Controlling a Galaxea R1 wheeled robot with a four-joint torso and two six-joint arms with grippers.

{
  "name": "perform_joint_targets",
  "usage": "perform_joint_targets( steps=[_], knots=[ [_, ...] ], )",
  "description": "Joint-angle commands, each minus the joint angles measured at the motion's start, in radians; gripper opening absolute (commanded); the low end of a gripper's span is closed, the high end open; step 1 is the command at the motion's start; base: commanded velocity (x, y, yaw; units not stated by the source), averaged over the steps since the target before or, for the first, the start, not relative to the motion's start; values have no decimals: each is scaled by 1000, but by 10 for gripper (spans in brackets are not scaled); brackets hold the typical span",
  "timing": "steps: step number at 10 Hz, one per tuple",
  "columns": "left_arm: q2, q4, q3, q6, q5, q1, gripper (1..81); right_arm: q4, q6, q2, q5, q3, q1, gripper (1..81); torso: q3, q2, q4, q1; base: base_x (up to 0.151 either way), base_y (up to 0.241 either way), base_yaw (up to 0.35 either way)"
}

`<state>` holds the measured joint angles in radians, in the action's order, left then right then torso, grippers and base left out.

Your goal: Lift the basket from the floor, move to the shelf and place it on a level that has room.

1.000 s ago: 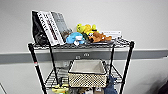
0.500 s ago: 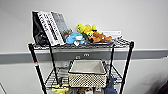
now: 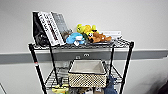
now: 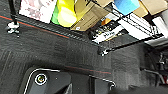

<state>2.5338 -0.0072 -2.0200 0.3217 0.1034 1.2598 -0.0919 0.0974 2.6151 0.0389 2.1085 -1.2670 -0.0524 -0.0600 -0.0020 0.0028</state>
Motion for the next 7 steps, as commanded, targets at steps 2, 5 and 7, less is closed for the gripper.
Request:
perform_joint_targets(
  steps=[2,5,7],
  knots=[
    [105,44,-169,-4,-48,-4,811,76,-2,96,41,151,24,811,0,0,0,0,0,0,0],
    [178,52,-281,-4,-48,17,811,110,-4,179,41,279,-15,811,0,0,0,-1,0,0,0],
    [237,56,-362,-4,-67,28,811,124,-2,223,41,356,-33,811,0,-1,0,-1,0,0,0]
  ],
)
